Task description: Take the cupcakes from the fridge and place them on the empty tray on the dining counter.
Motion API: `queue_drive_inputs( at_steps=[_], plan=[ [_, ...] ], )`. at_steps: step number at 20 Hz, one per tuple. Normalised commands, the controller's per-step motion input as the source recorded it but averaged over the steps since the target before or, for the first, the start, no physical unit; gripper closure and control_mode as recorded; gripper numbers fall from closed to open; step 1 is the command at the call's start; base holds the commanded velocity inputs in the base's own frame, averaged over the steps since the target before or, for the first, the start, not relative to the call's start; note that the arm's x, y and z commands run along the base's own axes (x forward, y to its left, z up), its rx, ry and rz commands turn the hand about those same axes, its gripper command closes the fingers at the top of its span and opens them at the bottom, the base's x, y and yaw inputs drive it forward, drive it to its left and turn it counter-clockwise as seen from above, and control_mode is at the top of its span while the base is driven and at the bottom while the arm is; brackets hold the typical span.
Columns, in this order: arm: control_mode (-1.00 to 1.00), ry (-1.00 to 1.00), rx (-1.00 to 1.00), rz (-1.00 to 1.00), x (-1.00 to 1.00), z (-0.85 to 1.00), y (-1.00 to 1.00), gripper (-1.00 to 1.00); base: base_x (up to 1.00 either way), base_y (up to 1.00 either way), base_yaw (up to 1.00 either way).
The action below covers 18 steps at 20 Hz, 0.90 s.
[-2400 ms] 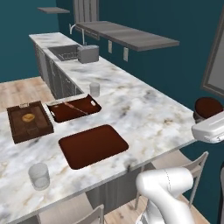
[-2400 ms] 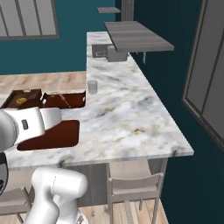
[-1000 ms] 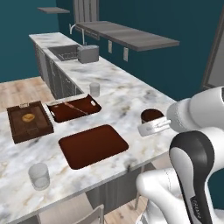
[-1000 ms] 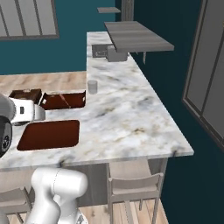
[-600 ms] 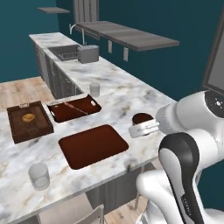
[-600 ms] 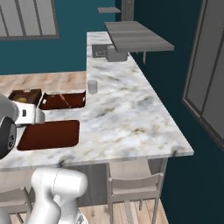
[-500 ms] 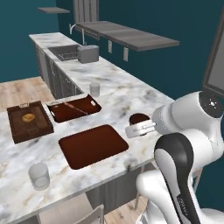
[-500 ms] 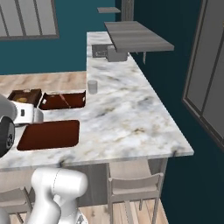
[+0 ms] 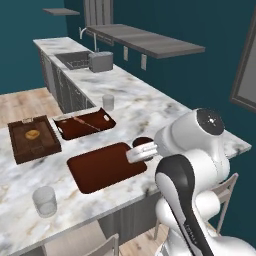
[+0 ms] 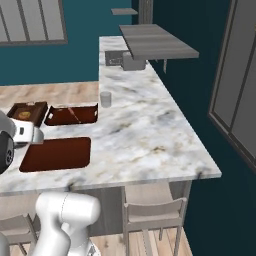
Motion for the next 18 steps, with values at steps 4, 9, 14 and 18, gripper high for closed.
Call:
queue_drive_inputs(
  at_steps=[4, 9, 14, 18],
  plan=[
    [-1.00, 0.07, 0.00, 0.03, 0.16, -0.38, 0.27, 1.00, 0.00, 0.00, 0.00],
    [-1.00, 0.05, 0.00, 0.03, 0.16, -0.38, 0.26, 1.00, 0.00, 0.00, 0.00],
    [-1.00, 0.00, 0.00, 0.02, 0.34, -0.37, 0.20, 1.00, 0.00, 0.00, 0.00],
    [-1.00, 0.00, 0.00, 0.00, 0.42, -0.30, 0.17, 1.00, 0.00, 0.00, 0.00]
  ],
)
